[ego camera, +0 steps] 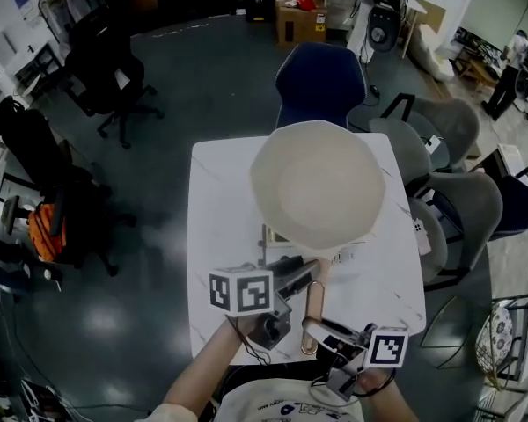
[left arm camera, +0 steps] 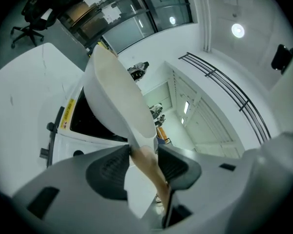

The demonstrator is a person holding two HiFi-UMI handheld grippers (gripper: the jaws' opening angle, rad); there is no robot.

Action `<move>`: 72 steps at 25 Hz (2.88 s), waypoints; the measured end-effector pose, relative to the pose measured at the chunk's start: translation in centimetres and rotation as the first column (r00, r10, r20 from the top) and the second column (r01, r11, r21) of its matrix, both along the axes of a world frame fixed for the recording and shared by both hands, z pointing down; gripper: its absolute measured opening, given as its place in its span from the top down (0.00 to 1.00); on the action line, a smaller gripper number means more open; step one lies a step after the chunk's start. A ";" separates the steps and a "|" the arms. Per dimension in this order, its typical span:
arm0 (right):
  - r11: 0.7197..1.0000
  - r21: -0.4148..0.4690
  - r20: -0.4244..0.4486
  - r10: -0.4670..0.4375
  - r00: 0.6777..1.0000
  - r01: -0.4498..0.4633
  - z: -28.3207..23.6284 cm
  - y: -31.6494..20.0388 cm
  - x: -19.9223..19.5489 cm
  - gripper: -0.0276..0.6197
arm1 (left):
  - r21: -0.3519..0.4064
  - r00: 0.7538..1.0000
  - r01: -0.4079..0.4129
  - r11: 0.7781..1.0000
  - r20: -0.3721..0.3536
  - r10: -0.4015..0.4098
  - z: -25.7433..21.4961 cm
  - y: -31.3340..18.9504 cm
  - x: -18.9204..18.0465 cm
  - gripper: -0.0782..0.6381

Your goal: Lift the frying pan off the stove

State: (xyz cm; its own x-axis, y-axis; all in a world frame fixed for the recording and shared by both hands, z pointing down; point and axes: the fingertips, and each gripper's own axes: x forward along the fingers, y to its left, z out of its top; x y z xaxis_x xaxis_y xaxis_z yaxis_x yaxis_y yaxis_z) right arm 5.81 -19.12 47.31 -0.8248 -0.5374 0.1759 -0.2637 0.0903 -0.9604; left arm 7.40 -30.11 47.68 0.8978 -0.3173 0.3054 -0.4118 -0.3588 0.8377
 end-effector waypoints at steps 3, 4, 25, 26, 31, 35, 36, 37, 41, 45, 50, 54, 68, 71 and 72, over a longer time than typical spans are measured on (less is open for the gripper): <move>1.000 0.010 -0.004 0.007 1.000 -0.006 -0.1 0.0 -0.1 0.77 | -0.028 0.999 -0.013 1.000 -0.033 0.012 0.2 -0.3 0.2 0.67; 1.000 0.011 -0.005 0.008 1.000 -0.008 0.0 0.0 -0.1 0.77 | -0.035 0.999 -0.019 0.999 -0.039 0.017 0.3 -0.5 0.3 0.67; 0.999 -0.037 -0.047 -0.033 0.998 0.032 0.7 0.5 -0.2 0.77 | -0.179 0.981 -0.146 0.973 -0.150 0.120 1.7 -1.1 2.9 0.67; 0.999 -0.038 -0.046 -0.035 0.998 0.034 0.7 0.4 -0.2 0.77 | -0.180 0.981 -0.147 0.973 -0.151 0.120 1.7 -1.2 3.0 0.66; 0.998 -0.036 -0.044 -0.047 0.998 0.045 0.9 0.5 -0.3 0.77 | -0.193 0.979 -0.151 0.969 -0.166 0.120 2.0 -1.2 3.6 0.66; 0.998 -0.037 -0.044 -0.052 0.998 0.051 0.7 0.5 -0.2 0.77 | -0.200 0.977 -0.159 0.967 -0.172 0.125 2.0 -1.1 4.2 0.66; 0.998 -0.038 -0.044 -0.054 0.998 0.053 0.7 0.6 -0.3 0.77 | -0.202 0.977 -0.160 0.966 -0.173 0.126 2.0 -1.1 4.4 0.66; 0.998 -0.038 -0.045 -0.056 0.997 0.054 0.7 0.5 -0.3 0.77 | -0.203 0.977 -0.160 0.966 -0.174 0.126 2.0 -1.1 4.5 0.66; 0.998 -0.037 -0.041 -0.059 0.997 0.058 0.8 0.5 -0.2 0.77 | -0.216 0.976 -0.149 0.965 -0.192 0.107 2.1 -1.2 4.9 0.66; 0.999 -0.023 -0.015 -0.047 0.999 0.047 0.5 0.5 -0.1 0.77 | -0.231 0.967 -0.132 0.964 -0.243 0.074 2.1 -1.3 5.0 0.66; 0.998 -0.019 -0.011 -0.053 0.999 0.053 0.3 0.2 -0.2 0.77 | -0.236 0.961 -0.127 0.964 -0.269 0.061 1.8 -1.5 4.8 0.66; 0.998 -0.025 -0.015 -0.060 0.998 0.060 0.5 0.4 -0.3 0.77 | -0.263 0.954 -0.111 0.958 -0.299 0.028 1.9 -1.7 4.7 0.66; 0.997 -0.032 -0.009 -0.072 0.997 0.072 0.5 0.4 -0.3 0.77 | -0.283 0.945 -0.096 0.954 -0.328 -0.002 2.0 -1.7 4.7 0.67; 0.997 -0.030 -0.003 -0.068 0.998 0.068 0.4 0.4 -0.2 0.77 | -0.282 0.944 -0.084 0.956 -0.330 -0.014 2.0 -1.7 4.7 0.67; 0.997 -0.032 0.000 -0.065 0.998 0.065 0.4 0.4 -0.2 0.77 | -0.282 0.943 -0.082 0.956 -0.332 -0.017 2.0 -1.7 4.7 0.67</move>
State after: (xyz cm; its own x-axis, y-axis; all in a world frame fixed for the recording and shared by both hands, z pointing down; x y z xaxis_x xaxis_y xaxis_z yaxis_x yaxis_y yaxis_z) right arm 5.60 -18.73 47.74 -0.8576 -0.4767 0.1930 -0.2594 0.0770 -0.9627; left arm 12.11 -31.86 49.67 0.9712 -0.2289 0.0665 -0.0891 -0.0899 0.9920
